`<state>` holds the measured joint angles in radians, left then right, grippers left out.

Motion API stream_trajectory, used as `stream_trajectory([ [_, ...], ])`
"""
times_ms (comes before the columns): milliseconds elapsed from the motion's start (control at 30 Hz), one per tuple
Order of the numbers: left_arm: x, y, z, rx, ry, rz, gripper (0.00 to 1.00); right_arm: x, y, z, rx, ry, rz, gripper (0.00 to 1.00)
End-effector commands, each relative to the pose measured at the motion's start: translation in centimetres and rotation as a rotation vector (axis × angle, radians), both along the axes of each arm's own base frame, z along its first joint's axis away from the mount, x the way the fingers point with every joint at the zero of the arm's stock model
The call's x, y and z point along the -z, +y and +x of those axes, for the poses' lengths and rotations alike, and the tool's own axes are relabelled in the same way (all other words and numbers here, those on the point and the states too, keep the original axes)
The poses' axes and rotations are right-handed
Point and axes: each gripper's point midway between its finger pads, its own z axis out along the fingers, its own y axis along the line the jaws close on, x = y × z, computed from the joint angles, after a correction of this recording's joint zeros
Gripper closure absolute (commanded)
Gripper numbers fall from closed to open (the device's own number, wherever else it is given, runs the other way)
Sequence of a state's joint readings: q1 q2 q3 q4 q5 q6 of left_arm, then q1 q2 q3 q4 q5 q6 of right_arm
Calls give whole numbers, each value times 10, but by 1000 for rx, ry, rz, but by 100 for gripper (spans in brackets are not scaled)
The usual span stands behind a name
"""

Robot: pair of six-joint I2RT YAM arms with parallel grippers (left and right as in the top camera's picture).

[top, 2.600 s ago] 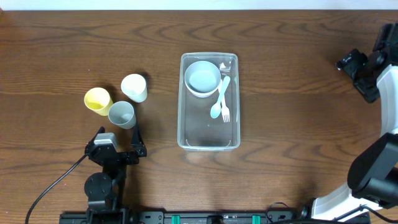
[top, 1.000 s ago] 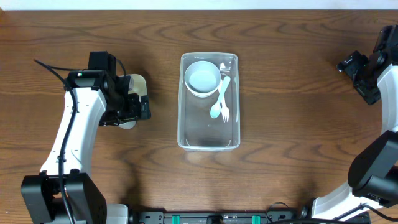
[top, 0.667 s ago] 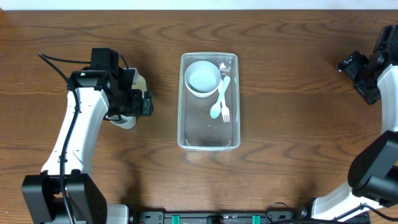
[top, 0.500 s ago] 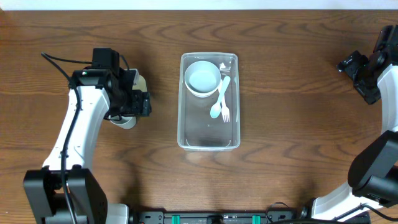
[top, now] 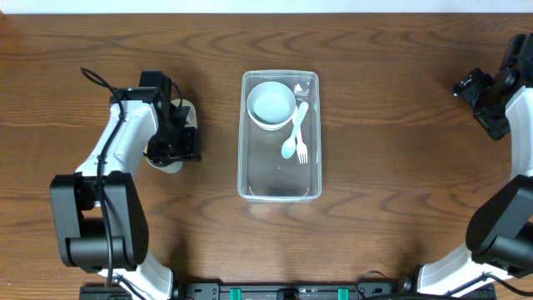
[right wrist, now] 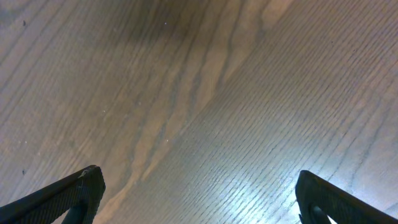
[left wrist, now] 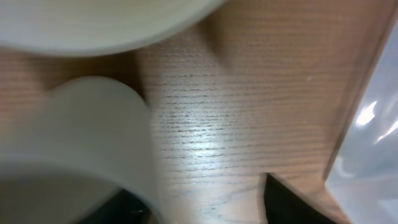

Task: Pack container
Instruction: 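Reach the left gripper to the grey cup and grasp its rim, then lift the grey cup and lower it into the container below the bowls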

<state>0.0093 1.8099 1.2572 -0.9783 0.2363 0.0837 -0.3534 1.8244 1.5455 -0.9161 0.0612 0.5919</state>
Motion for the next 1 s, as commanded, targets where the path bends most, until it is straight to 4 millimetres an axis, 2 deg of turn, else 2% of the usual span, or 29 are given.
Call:
stream_trajectory([
  [0, 2, 0, -1, 9, 6, 2, 61, -2, -5, 0, 19, -3, -11, 1],
  [33, 2, 0, -1, 9, 7, 2, 71, -2, -5, 0, 19, -3, -11, 1],
  [167, 2, 0, -2, -14, 15, 4, 94, -2, -5, 0, 19, -3, -11, 1],
  [367, 0, 1, -8, -42, 44, 7, 94, -2, -5, 0, 19, -3, -11, 1],
  [500, -11, 0, -17, -42, 57, 7, 94, -2, -5, 0, 19, -3, -11, 1],
  [633, -40, -4, -26, -25, 9, 7, 94, -2, -5, 0, 19, -3, -11, 1],
  [733, -71, -16, -30, 15, -90, 2, 94, -2, -5, 0, 19, -3, -11, 1],
  [967, -155, -73, -34, 148, -475, -37, 94, -2, -5, 0, 19, -3, -11, 1],
])
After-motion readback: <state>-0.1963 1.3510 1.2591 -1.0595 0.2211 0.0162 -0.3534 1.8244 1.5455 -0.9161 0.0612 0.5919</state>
